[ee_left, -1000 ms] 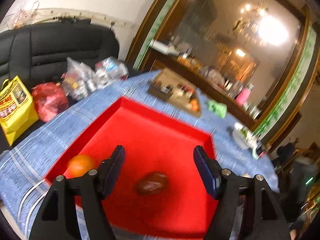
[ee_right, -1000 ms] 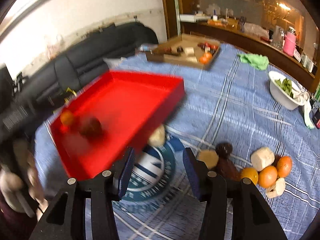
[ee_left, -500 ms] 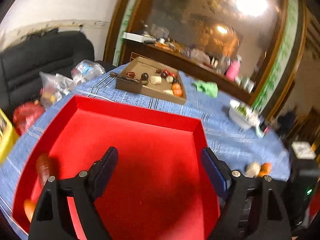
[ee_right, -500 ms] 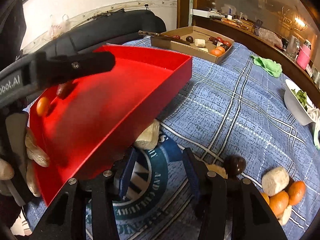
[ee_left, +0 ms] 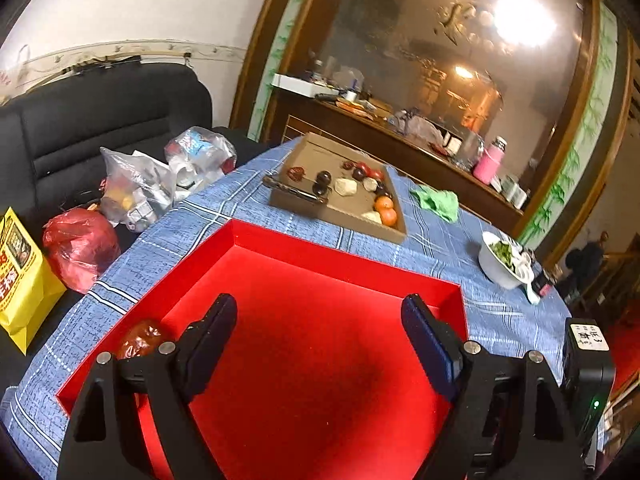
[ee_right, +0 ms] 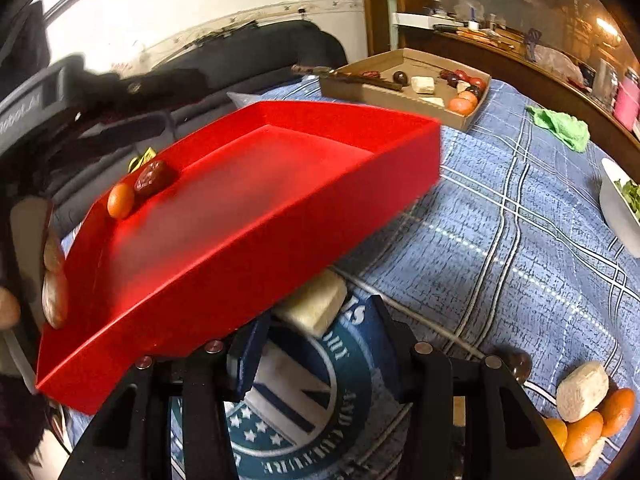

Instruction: Organize fruits

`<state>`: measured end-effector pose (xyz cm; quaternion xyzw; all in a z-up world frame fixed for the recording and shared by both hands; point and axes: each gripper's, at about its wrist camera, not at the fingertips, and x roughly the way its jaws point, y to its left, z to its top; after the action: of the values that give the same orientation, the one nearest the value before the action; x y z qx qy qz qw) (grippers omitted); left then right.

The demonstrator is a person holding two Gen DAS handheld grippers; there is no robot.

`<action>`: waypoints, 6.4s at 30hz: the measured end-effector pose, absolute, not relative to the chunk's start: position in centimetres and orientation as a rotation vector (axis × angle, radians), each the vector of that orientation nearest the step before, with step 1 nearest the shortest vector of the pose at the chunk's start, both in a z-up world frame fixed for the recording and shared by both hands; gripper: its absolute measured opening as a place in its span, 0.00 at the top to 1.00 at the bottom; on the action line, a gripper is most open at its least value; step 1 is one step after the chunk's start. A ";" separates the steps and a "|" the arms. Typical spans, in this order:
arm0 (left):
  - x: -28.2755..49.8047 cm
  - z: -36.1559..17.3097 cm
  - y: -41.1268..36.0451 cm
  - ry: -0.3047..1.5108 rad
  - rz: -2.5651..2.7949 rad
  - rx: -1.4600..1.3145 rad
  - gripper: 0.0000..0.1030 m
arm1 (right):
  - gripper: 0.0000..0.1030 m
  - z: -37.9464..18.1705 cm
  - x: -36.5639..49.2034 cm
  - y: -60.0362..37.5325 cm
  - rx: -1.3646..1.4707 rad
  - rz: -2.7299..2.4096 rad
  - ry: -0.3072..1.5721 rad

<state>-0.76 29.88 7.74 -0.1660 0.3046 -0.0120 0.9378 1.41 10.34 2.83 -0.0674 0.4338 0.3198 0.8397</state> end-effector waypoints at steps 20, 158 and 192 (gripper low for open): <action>-1.7 9.2 29.8 0.574 0.028 -0.379 0.19 | 0.69 2.1 1.3 10.7 -0.099 0.559 0.988; -9.6 7.6 17.4 0.752 -0.170 -0.168 0.23 | 0.44 4.1 -8.9 -9.1 0.258 0.244 0.874; -1.4 4.1 3.4 0.888 -0.504 0.084 0.57 | 0.65 1.4 -5.2 -14.1 0.414 0.255 0.890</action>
<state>-1.36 3.37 4.06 0.0400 0.4248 -0.2409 0.8717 -5.24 -14.06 1.43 0.1980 0.4262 0.1220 0.8742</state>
